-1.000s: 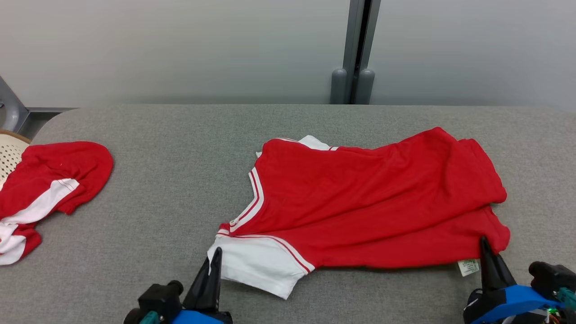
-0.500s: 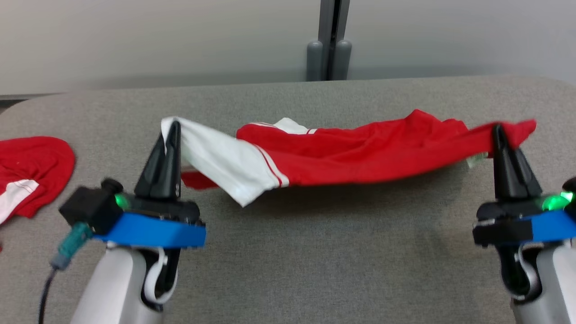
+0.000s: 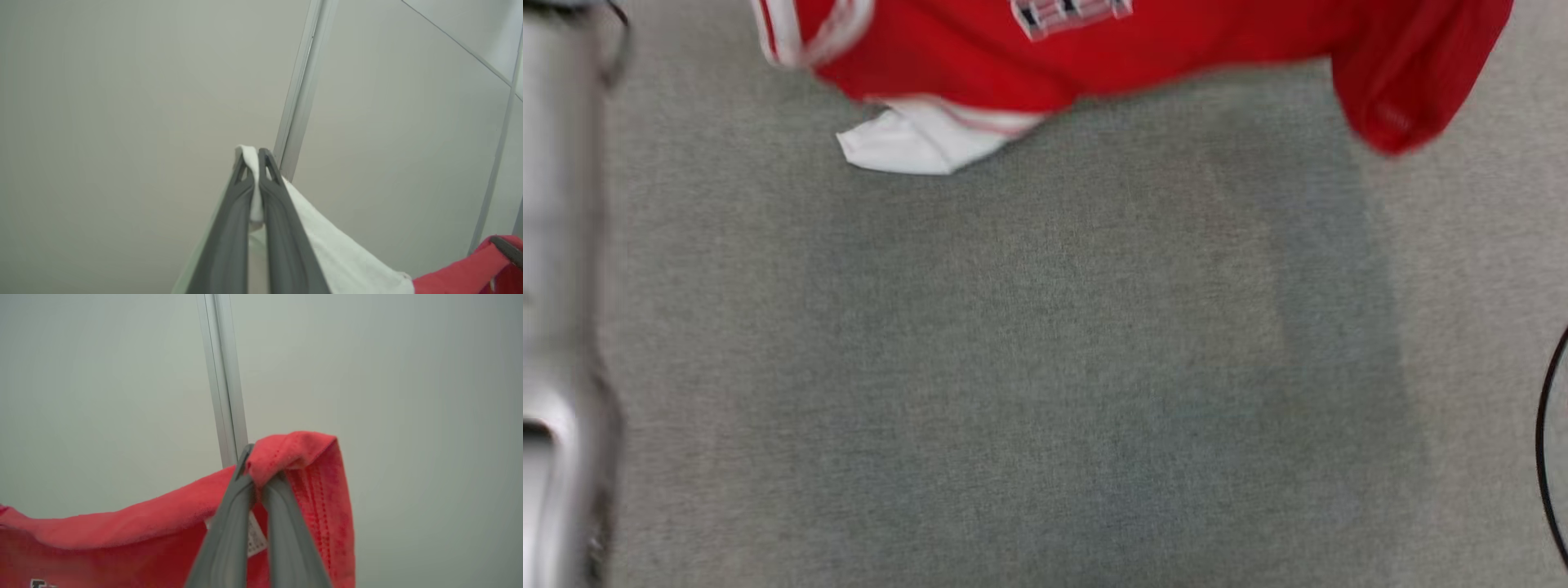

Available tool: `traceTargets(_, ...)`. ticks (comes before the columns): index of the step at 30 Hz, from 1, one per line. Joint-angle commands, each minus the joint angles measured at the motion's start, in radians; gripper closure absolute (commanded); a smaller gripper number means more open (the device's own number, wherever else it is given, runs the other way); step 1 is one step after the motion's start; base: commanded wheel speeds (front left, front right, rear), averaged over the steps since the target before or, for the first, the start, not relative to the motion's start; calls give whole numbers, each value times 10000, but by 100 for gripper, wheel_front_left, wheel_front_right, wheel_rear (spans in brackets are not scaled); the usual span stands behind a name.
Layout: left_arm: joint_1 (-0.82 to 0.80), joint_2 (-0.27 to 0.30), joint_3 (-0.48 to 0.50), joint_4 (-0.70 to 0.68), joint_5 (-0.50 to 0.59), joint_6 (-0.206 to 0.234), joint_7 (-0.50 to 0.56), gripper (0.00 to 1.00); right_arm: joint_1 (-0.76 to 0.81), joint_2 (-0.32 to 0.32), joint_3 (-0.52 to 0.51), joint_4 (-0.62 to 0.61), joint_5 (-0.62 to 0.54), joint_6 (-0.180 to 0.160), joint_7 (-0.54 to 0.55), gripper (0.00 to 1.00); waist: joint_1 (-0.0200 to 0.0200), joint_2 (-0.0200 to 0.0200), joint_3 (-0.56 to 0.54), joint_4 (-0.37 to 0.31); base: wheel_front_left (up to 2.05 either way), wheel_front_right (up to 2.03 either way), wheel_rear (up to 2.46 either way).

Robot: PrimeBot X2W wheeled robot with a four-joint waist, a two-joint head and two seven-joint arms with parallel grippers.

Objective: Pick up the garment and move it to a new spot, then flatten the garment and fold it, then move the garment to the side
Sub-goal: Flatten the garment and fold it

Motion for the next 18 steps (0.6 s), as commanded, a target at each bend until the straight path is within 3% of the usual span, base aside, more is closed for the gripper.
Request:
traceTargets(1,-834,97,-9,331,126,-11,58,100,-788,47,-77,386,141,1,-18,100,-4,0,579,290,0,0,0)
traceTargets(5,-3503,15,127,1878,170,-1,-259,100,-3289,181,-156,1906,320,1,-206,100,-4,0,1208,117,0,0,0)
traceTargets(10,-5629,-166,-198,3139,306,-9,-742,100,-5127,309,-199,3580,566,1,-588,100,-4,0,1425,-56,0,0,0)
traceTargets(14,-6138,-360,-673,3778,84,-10,-1162,100,-5623,347,111,4393,796,1,-806,100,-4,0,1462,63,0,0,0)
traceTargets(18,-5222,-448,-1461,3976,-265,-12,-1480,100,-4946,473,883,4808,1150,1,-880,100,-4,0,1355,192,0,0,0)
